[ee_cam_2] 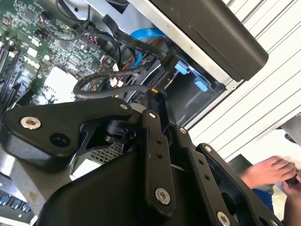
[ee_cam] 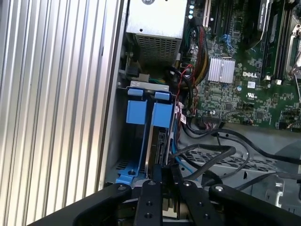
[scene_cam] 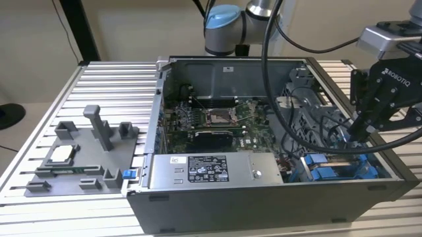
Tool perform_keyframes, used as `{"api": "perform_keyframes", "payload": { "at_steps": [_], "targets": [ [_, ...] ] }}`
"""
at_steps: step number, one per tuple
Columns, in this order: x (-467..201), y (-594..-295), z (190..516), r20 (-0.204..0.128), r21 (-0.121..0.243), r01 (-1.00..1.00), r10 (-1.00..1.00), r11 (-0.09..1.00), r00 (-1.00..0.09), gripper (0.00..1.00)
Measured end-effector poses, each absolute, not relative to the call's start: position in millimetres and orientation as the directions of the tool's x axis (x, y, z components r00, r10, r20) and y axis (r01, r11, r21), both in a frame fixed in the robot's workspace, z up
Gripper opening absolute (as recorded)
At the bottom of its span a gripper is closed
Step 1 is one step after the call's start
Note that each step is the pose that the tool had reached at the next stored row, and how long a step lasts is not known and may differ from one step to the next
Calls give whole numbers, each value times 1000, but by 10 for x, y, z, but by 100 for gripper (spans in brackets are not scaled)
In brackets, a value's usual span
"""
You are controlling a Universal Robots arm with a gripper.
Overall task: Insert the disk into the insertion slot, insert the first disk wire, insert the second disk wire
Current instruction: 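Insert the first disk wire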
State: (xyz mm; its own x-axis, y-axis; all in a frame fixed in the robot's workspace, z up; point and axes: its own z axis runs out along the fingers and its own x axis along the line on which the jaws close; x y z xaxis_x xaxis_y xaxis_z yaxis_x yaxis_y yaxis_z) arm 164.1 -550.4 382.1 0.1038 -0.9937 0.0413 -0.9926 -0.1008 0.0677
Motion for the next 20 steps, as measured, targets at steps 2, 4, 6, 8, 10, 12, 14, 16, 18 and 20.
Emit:
{"api": "perform_keyframes", "payload": {
  "at_steps": [2, 4, 6, 8, 10, 12, 14, 16, 18, 20],
  "targets": [
    [1642, -5504, 3819, 41, 68, -993, -994, -101, 104, 0],
    [1642, -5504, 3818, 41, 68, -993, -994, -101, 104, 0],
    [1642, -5503, 3814, 42, 68, -993, -994, -101, 104, 0],
    [1643, -5504, 3809, 45, 69, -993, -994, -101, 104, 0],
    [1643, -5504, 3804, 48, 70, -993, -993, -100, 104, 0],
    [1643, -5504, 3800, 51, 70, -992, -993, -100, 104, 0],
    [1644, -5504, 3800, 51, 70, -992, -993, -100, 104, 0],
    [1644, -5504, 3799, 51, 70, -992, -993, -100, 104, 0],
    [1643, -5504, 3799, 51, 70, -992, -993, -100, 104, 0],
    [1644, -5504, 3798, 51, 70, -992, -993, -100, 104, 0]
  ]
}}
